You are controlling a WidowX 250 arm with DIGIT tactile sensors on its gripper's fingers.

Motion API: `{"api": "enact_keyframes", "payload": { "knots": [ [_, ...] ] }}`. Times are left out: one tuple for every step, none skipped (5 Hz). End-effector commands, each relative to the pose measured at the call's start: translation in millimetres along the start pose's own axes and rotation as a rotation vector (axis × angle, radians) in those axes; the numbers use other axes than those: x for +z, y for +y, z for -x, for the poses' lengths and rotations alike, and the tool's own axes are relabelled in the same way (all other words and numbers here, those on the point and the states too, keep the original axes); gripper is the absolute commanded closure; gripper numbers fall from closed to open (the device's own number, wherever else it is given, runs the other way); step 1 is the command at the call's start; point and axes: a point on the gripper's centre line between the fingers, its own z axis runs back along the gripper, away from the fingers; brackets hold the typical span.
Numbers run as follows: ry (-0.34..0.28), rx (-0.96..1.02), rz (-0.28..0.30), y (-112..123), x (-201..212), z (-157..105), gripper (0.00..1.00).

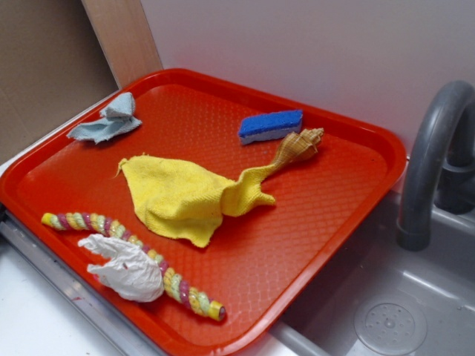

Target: Grab the shell.

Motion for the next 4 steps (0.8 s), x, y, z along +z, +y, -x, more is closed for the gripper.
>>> {"api": "enact_keyframes", "payload": {
  "knots": [
    [0.000, 0.000, 0.000, 0.0, 0.0, 0.0, 0.00],
    [-0.084, 0.002, -0.007, -33.7, 2.0, -24.9, 0.00],
    [-0.110, -0.042, 0.000, -63.9, -16.1, -48.6, 0.00],
    [-0.161, -0.123, 0.092, -100.8, -39.2, -74.1, 0.00]
  ]
}}
